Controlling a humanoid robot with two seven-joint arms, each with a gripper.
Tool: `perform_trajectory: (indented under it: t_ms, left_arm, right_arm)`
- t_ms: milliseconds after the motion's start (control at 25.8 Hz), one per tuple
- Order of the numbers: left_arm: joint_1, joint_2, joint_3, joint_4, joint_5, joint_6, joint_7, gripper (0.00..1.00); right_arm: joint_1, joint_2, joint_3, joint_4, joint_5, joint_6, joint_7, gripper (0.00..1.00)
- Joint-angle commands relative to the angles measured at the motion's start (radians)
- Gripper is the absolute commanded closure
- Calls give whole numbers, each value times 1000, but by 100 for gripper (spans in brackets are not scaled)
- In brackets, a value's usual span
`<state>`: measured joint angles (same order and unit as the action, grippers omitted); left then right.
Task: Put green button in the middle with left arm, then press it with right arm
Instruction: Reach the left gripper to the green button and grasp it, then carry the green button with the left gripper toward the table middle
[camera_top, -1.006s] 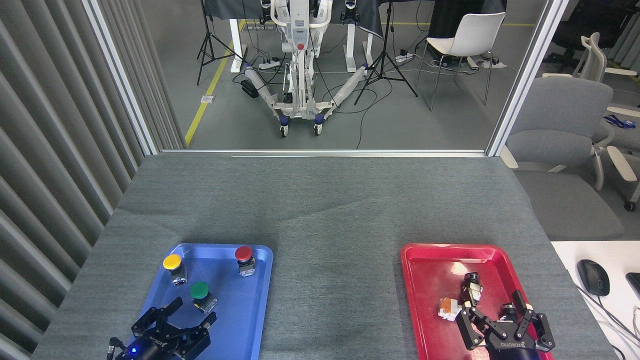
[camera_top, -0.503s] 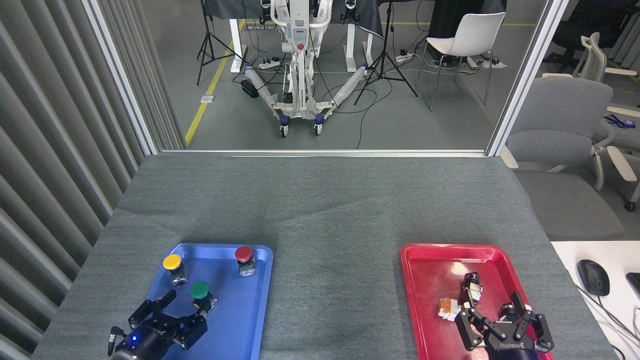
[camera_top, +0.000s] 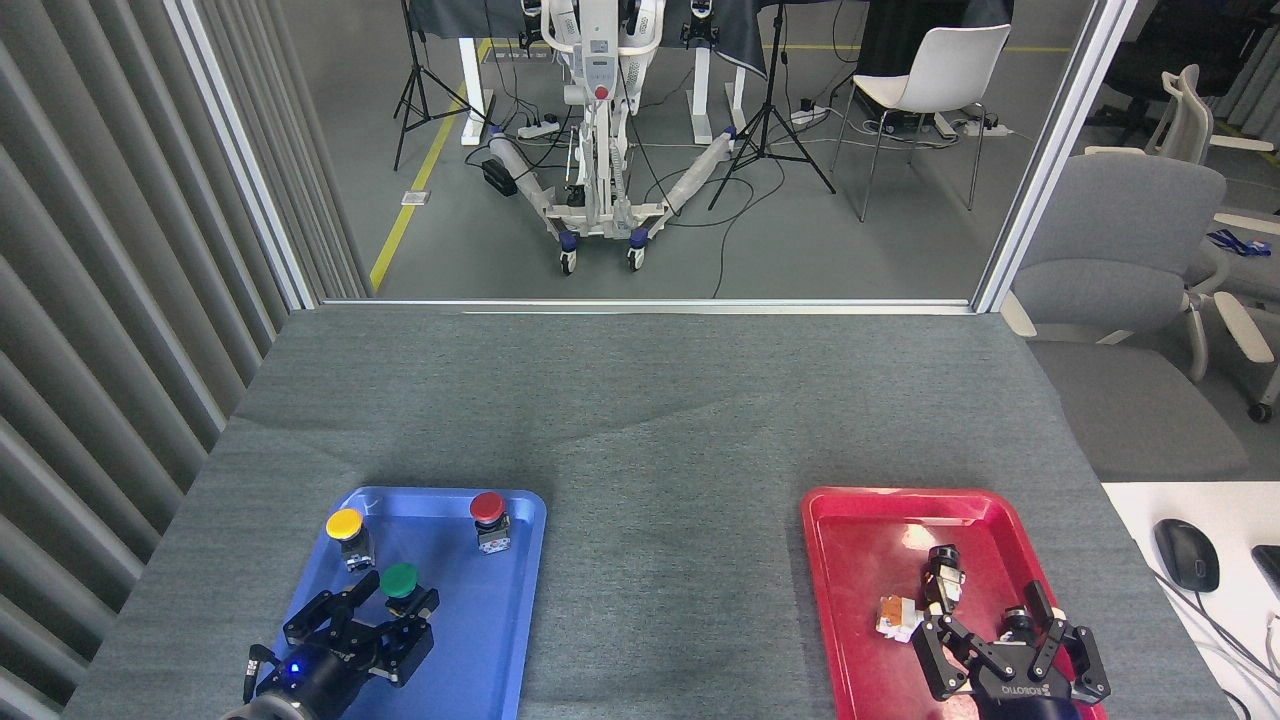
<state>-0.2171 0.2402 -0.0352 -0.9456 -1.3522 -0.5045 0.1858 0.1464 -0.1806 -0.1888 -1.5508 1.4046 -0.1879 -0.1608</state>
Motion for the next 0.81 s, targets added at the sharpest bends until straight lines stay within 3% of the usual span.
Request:
perform_trajectory:
  t_ms: [0,232,387,619,774]
  left_arm:
    - [-1,-10,-2,-1,-1,11,0,42]
    - [12,-4,0,-13,2,3,0,85]
    - [12,2,0,-35,1,-42,0,100]
    - [8,-4,-15,-208,-1,-68,-60,100]
    - [-68,-15,-103,-245,-2,-42,-128,100]
  right_arm:
    - [1,1,2,1,-1,-2,0,0]
    - [1,1,2,1,-1,-1,0,0]
    - [4,3,0,1,-1,-1,0,0]
    - [4,3,-1,1,1,1,0,0]
    - [5,3,0,1,1,1,0,0]
